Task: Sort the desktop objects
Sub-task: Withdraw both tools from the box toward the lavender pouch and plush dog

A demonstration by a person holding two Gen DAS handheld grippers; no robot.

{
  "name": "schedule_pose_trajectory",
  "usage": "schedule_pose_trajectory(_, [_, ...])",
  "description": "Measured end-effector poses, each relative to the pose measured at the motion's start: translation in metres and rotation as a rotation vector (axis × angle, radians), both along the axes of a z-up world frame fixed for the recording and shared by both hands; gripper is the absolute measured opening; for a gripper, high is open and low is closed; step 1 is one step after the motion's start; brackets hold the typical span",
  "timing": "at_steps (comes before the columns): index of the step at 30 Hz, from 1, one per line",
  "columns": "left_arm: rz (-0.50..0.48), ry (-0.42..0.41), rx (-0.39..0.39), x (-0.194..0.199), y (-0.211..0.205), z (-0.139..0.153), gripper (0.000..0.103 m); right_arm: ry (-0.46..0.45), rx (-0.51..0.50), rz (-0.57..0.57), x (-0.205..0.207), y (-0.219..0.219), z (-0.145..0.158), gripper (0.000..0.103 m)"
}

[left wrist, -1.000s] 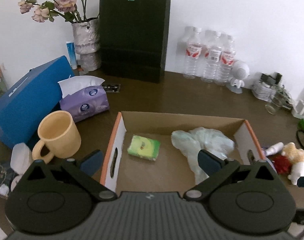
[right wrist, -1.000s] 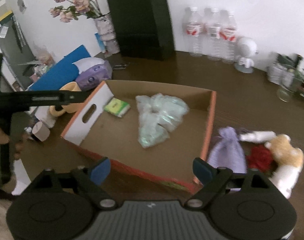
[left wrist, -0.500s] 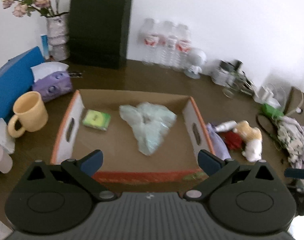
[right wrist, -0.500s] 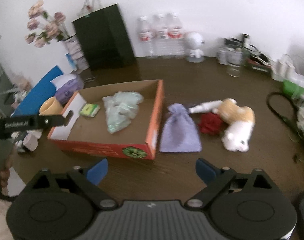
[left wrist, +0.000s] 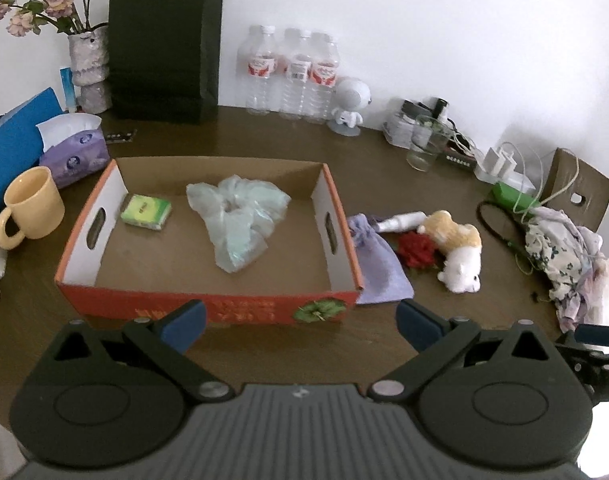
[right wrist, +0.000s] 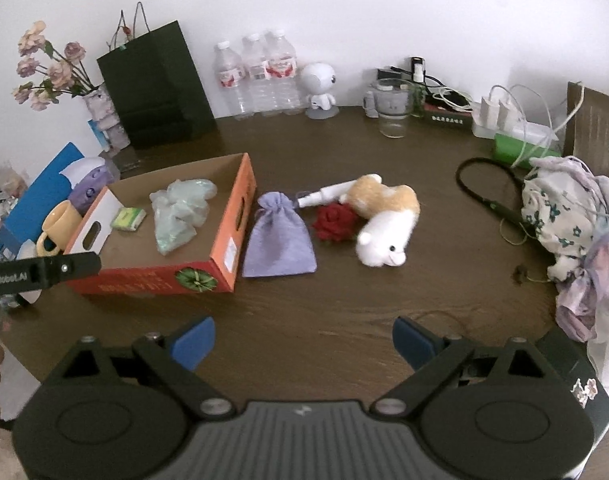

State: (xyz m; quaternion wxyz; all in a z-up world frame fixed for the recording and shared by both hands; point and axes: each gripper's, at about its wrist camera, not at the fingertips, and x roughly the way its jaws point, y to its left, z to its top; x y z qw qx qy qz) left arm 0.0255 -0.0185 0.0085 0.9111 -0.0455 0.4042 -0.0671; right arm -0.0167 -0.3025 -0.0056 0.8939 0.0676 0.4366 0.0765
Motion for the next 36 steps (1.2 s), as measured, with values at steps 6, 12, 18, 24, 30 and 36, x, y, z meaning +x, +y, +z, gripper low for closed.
schedule_pose_trajectory(6, [-0.029,0.007,0.018,-0.001,-0.015,0.003,0.103,0.014,0.002,0.003,0.003,-0.01,-0.003,0.096])
schedule_pose_trajectory(12, [-0.088,-0.003,0.016,0.019,-0.024,0.003,0.103,0.022,-0.006,-0.037,0.014,-0.011,-0.007,0.096])
schedule_pose_trajectory(18, [-0.173,-0.016,0.006,0.045,-0.031,0.002,0.103,0.028,-0.019,-0.088,0.028,-0.01,-0.007,0.096])
schedule_pose_trajectory(24, [-0.209,0.006,0.012,0.065,-0.04,-0.004,0.103,0.032,-0.015,-0.133,0.04,-0.013,-0.011,0.096])
schedule_pose_trajectory(30, [-0.197,0.028,0.003,0.077,-0.056,-0.009,0.103,0.057,-0.011,-0.124,0.057,-0.028,-0.017,0.096])
schedule_pose_trajectory(36, [-0.184,0.039,0.01,0.088,-0.074,-0.014,0.103,0.063,-0.009,-0.091,0.075,-0.042,-0.02,0.096])
